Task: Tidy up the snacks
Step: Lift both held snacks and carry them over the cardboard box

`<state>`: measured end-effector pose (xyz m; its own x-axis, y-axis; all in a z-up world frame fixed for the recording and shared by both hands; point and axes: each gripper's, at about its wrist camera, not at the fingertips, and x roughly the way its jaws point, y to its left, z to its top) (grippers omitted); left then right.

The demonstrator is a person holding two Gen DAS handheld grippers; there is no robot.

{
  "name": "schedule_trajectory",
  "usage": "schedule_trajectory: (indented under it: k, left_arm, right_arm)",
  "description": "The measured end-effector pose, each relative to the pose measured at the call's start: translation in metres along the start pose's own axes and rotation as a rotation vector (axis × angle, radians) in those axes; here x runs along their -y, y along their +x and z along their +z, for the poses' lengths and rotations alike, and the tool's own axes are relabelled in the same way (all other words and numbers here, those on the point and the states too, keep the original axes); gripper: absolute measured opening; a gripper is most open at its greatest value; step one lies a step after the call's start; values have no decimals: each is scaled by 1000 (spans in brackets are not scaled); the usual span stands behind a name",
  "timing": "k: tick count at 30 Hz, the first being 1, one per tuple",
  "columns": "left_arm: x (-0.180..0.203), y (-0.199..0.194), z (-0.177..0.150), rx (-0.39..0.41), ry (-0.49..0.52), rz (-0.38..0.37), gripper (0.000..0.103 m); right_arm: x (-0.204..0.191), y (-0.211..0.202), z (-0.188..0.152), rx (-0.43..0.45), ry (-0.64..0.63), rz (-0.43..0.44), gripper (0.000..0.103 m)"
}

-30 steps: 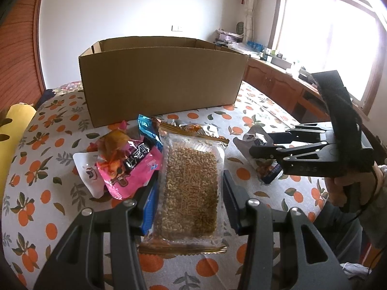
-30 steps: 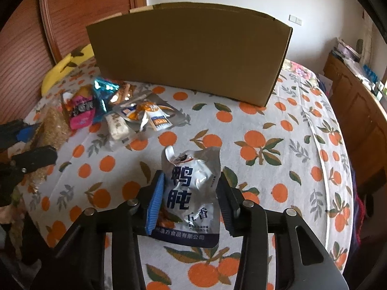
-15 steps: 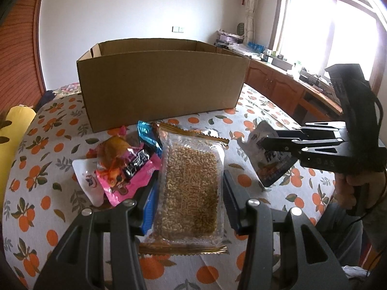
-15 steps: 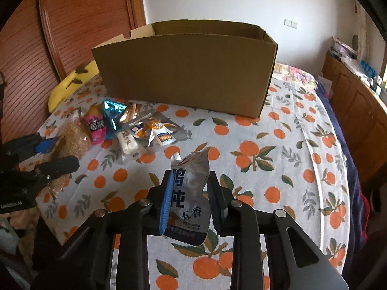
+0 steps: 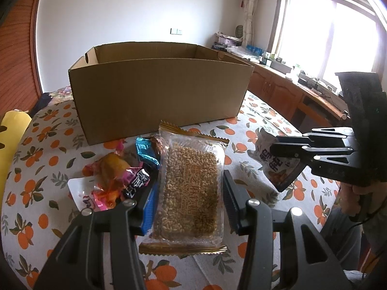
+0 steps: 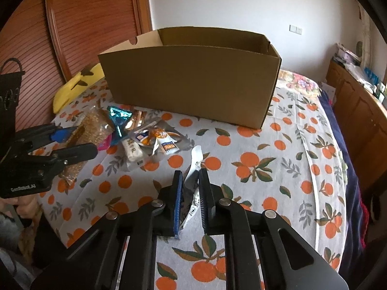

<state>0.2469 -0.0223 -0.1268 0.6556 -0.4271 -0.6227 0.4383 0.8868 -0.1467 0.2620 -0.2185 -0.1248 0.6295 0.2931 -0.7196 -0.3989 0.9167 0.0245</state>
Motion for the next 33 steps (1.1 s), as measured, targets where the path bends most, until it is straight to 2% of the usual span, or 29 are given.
schedule_trajectory:
  k: [6, 12, 16, 20, 25, 33]
  left_arm:
    - [0, -2, 8, 11, -8, -16, 47]
    - [-2, -5, 32, 50, 10, -15, 47]
    - [-5, -7, 47, 69, 23, -11, 47]
    - [-10, -10, 71, 100, 37, 5, 47]
    - [-23, -8, 106, 149, 46, 24, 47]
    - [-55, 12, 157, 202, 32, 54, 48]
  right_arm:
    - [3, -13, 6, 29, -4, -2, 6]
    - [-1, -19, 20, 30, -84, -53, 5]
    - [5, -23, 29, 47, -87, -56, 5]
    - [11, -38, 52, 101, -103, -63, 5]
    - [14, -57, 96, 197, -140, -76, 5]
    - [19, -34, 160, 281, -178, -86, 5]
